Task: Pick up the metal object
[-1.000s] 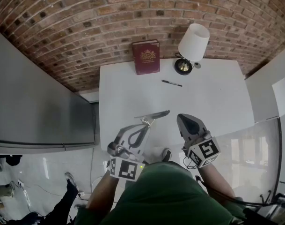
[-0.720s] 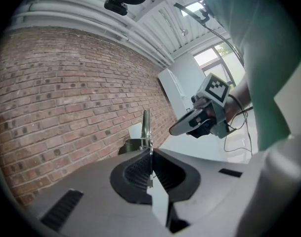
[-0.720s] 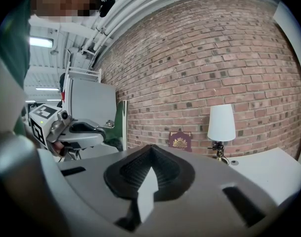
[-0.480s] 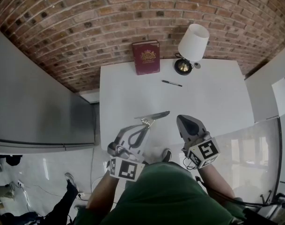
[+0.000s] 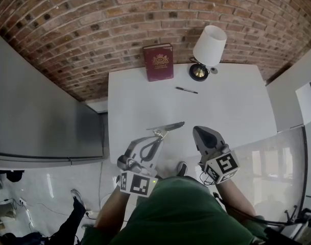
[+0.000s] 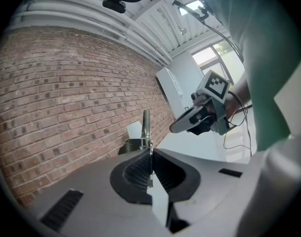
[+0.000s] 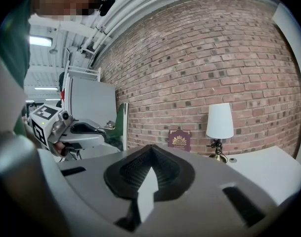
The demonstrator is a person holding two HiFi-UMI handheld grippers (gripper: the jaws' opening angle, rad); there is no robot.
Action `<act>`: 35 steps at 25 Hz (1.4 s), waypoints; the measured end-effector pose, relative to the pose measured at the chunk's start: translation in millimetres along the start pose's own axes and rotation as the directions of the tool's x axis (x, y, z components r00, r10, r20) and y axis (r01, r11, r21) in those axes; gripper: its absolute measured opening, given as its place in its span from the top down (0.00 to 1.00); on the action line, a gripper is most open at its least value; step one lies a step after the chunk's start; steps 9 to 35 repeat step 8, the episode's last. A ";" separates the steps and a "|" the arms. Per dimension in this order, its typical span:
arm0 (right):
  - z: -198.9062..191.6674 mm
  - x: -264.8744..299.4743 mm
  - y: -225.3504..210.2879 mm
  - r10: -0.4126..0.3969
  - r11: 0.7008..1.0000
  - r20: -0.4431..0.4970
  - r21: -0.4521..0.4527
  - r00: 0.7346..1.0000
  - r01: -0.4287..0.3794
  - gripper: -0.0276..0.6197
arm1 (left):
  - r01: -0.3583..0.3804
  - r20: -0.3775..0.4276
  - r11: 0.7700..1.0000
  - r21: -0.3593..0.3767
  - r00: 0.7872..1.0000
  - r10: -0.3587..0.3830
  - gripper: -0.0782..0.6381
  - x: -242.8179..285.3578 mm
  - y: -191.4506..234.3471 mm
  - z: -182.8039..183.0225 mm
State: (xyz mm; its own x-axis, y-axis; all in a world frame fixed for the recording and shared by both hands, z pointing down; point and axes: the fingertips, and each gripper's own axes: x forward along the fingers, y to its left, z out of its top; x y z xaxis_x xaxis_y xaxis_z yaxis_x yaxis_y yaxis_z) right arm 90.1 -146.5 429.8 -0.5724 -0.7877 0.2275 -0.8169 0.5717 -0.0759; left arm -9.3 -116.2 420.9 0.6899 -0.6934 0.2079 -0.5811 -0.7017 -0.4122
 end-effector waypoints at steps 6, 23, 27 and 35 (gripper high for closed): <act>0.6 -2.0 1.7 -0.013 1.000 -0.002 -0.001 1.000 0.013 0.95 | 0.014 -0.010 1.000 0.013 1.000 -0.014 0.88 -1.1 -3.5 -4.9; 1.0 -2.0 2.6 -0.016 1.000 -0.005 -0.003 1.000 0.016 0.95 | 0.018 -0.014 1.000 0.018 1.000 -0.018 0.88 -1.5 -4.0 -6.5; 1.0 -2.0 2.6 -0.016 1.000 -0.005 -0.003 1.000 0.016 0.95 | 0.018 -0.014 1.000 0.018 1.000 -0.018 0.88 -1.5 -4.0 -6.5; 1.0 -2.0 2.6 -0.016 1.000 -0.005 -0.003 1.000 0.016 0.95 | 0.018 -0.014 1.000 0.018 1.000 -0.018 0.88 -1.5 -4.0 -6.5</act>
